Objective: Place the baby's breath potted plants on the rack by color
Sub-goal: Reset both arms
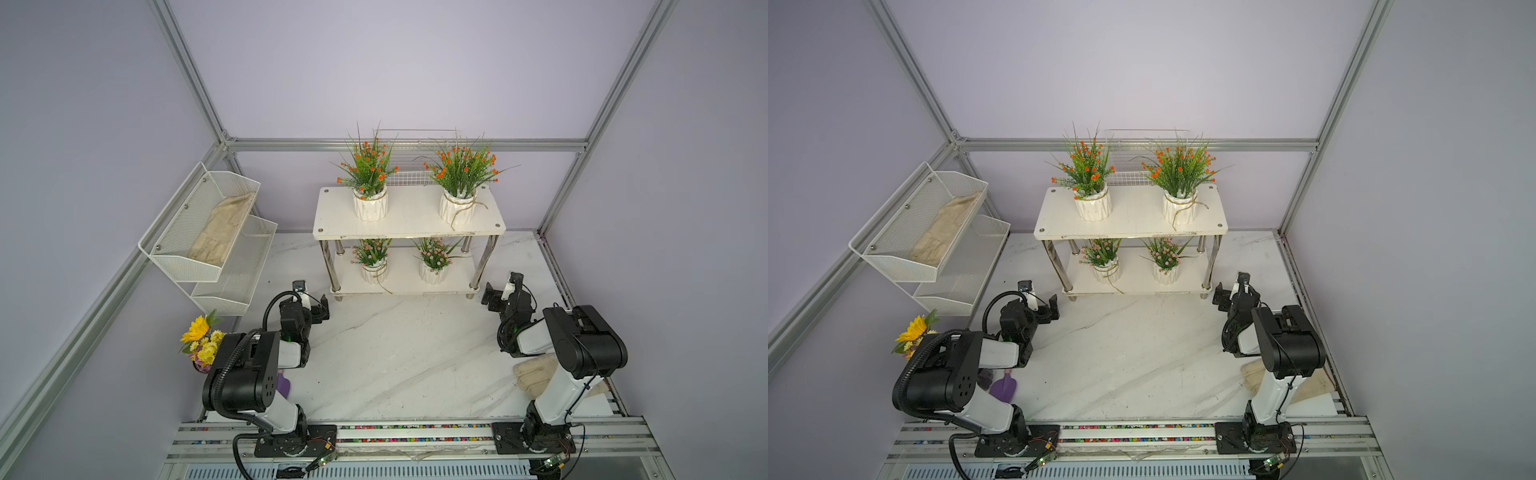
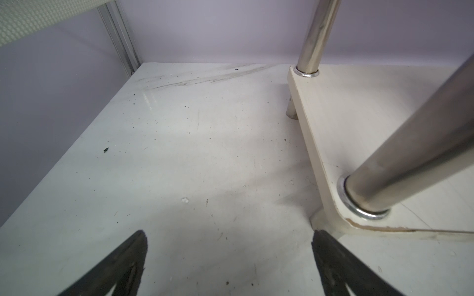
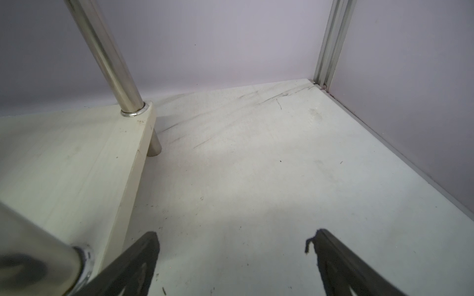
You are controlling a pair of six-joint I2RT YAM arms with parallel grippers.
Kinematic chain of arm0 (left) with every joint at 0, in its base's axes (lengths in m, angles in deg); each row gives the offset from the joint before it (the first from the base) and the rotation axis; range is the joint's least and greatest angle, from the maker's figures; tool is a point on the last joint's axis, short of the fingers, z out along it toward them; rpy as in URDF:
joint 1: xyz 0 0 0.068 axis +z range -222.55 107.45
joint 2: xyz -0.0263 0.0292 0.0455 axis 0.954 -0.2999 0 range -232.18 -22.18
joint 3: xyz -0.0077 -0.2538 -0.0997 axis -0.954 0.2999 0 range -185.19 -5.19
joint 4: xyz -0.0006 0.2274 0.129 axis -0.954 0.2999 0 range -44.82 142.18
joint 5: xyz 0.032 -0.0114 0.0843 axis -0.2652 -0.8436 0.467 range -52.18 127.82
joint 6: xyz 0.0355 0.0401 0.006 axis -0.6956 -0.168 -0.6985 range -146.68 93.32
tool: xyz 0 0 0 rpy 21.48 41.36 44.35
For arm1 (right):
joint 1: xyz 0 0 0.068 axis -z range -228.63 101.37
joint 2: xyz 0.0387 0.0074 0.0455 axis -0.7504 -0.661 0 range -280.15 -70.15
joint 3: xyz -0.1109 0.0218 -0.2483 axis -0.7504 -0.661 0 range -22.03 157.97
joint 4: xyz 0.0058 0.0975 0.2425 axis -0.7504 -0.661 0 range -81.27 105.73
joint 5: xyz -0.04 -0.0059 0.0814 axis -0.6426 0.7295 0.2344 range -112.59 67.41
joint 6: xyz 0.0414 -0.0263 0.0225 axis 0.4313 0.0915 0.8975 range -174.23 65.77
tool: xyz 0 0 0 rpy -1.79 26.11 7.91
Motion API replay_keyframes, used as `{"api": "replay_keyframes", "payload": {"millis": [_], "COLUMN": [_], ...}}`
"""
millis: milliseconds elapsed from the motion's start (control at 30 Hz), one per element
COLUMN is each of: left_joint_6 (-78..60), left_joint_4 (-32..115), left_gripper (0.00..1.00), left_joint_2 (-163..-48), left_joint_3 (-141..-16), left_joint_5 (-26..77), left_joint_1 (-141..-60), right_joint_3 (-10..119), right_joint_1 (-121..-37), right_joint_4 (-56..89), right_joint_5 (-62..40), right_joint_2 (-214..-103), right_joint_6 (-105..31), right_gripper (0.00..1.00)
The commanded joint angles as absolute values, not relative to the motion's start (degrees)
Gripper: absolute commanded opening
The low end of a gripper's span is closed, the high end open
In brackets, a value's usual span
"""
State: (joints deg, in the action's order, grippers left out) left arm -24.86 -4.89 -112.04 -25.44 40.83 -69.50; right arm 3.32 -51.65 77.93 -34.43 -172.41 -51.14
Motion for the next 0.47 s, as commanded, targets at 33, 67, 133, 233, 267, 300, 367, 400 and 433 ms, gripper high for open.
{"api": "replay_keyframes", "payload": {"millis": [33, 67, 133, 233, 267, 300, 367, 400, 433], "left_joint_6": [-25.9, -25.9, -25.9, -25.9, -25.9, -25.9, -25.9, -25.9, -25.9], "left_joint_4": [-6.6, -6.5, -6.6, -6.5, -6.5, -6.5, -6.5, -6.6, -6.6], "left_gripper": [1.0, 1.0, 1.0, 1.0, 1.0, 1.0, 1.0, 1.0, 1.0], "left_joint_2": [-111.2, -111.3, -111.3, -111.3, -111.2, -111.3, -111.2, -111.2, -111.2], "left_joint_3": [-27.4, -27.4, -27.4, -27.4, -27.4, -27.4, -27.3, -27.4, -27.4], "left_joint_5": [40.5, 40.5, 40.5, 40.5, 40.5, 40.5, 40.5, 40.5, 40.5], "left_joint_1": [-69.4, -69.5, -69.4, -69.4, -69.4, -69.4, -69.5, -69.4, -69.4], "right_joint_3": [4.2, 4.4, 4.4, 4.3, 4.6, 4.8, 4.7, 4.5, 4.4], "right_joint_1": [-51.7, -51.7, -51.5, -51.6, -51.4, -51.1, -50.9, -50.9, -50.9], "right_joint_4": [79.4, 79.3, 79.2, 79.6, 78.9, 78.5, 78.5, 78.6, 79.1], "right_joint_5": [-27.8, -27.6, -27.6, -27.5, -26.8, -26.3, -26.1, -26.1, -26.3], "right_joint_2": [-172.0, -172.2, -172.1, -172.2, -172.4, -172.3, -172.1, -172.0, -172.0], "right_joint_6": [-53.7, -53.6, -53.6, -54.0, -53.6, -53.0, -53.2, -53.3, -53.6], "right_gripper": [0.97, 0.97, 0.97, 0.97, 0.97, 0.97, 0.97, 0.97, 0.97]}}
